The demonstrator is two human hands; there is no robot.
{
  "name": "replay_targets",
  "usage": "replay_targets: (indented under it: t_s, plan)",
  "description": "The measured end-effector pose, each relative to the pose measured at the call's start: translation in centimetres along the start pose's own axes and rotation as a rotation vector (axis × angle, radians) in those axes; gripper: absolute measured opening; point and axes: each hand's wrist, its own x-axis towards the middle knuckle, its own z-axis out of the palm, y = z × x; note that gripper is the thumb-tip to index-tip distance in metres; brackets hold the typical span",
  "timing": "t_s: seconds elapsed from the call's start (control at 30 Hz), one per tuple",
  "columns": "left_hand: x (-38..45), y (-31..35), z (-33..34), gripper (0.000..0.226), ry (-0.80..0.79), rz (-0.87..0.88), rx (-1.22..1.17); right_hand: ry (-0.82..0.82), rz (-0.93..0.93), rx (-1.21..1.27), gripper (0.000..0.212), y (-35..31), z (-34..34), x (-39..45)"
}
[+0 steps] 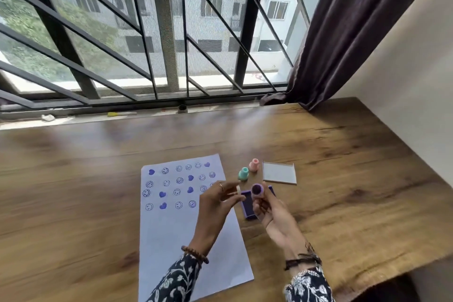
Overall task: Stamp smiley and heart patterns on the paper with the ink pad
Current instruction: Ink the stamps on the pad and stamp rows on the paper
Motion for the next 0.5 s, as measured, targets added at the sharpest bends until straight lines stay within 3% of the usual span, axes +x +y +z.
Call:
replay_targets:
  t_s: [0.13,0.33,0.43,0.5]
  plan:
    - [-0.7,-0.9,-0.2,0.029,0.042,-0.114,-0.033,-0.052,0.038,0.056,0.018,-0.5,-0.6,-0.2]
    - [-0.9,-2.0,0.4,0.026,-0.037,-0.044,0.064,-0.086,0.014,0.016,0.021,-0.9,-2.0,-0.1]
    - [-0.7,-2.5,0.9,0.041,-0.111,-0.049,0.141,-0.064,-0.056,-0.178,0.019,-1.1,-2.5,-0.1]
    - [-0.7,-2.9,1.2,0.056,-0.175,-0.024,0.214,0.043,-0.139,-0.421,0.020,-1.1,-2.3,-0.2]
